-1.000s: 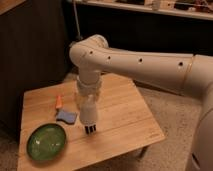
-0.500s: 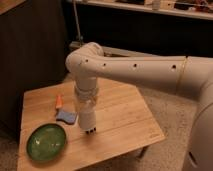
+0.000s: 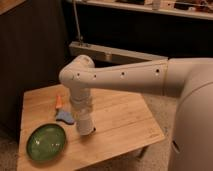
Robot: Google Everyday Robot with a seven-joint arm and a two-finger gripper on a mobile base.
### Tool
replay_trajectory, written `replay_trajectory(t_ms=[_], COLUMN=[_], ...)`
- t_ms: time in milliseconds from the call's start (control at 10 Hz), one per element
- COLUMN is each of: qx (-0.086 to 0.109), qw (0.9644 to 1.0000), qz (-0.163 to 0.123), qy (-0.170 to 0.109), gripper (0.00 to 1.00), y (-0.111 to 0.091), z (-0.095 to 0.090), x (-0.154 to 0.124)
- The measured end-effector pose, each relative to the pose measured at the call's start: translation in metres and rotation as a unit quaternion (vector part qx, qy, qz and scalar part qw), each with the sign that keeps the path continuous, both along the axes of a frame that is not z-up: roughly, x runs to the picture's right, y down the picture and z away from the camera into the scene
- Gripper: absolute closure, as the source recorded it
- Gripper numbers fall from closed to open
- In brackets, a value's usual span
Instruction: Place the ceramic cup over the eraser
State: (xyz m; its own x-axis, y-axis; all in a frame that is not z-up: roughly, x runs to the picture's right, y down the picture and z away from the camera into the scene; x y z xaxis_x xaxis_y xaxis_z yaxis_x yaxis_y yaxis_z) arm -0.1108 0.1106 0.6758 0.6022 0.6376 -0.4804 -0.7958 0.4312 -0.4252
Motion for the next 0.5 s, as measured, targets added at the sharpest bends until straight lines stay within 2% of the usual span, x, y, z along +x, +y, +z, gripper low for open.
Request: replay_trajectory(t_ms=[500], qx=[-0.005], qw=[0.9999], qz=[0.005], qy=[0.014], gripper=[0.2], y=[-0.003], z=[0.008], x=[0.017])
